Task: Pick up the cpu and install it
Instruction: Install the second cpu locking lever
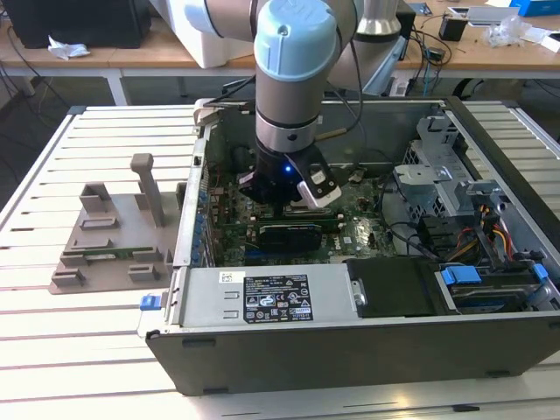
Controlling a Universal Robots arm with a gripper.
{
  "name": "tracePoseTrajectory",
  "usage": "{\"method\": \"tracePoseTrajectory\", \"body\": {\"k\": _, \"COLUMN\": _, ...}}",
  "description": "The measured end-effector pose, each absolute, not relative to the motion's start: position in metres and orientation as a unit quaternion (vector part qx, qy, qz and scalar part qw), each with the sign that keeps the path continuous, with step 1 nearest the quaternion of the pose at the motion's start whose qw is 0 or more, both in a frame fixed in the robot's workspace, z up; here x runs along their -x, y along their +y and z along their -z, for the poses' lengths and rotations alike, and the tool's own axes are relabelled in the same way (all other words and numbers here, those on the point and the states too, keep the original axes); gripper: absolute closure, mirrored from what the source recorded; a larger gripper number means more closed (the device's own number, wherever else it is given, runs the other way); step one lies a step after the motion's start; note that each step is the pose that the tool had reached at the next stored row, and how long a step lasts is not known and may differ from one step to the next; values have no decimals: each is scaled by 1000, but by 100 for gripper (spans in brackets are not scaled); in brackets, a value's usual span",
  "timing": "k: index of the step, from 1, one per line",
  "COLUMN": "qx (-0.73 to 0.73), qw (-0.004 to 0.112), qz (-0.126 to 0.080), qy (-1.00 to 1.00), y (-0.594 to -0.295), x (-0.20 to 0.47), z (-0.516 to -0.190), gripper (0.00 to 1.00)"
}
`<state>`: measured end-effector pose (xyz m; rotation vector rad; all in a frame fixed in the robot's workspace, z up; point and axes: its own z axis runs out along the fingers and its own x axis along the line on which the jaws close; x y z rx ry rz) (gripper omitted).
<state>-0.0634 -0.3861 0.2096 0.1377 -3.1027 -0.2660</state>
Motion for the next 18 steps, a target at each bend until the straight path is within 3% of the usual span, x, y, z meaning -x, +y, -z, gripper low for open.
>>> {"method": "tracePoseTrajectory", "body": {"k": 18, "qx": -45, "qw": 11, "qz": 89, "qy": -995, "y": -377, "x": 65, "z": -205, "gripper": 89}}
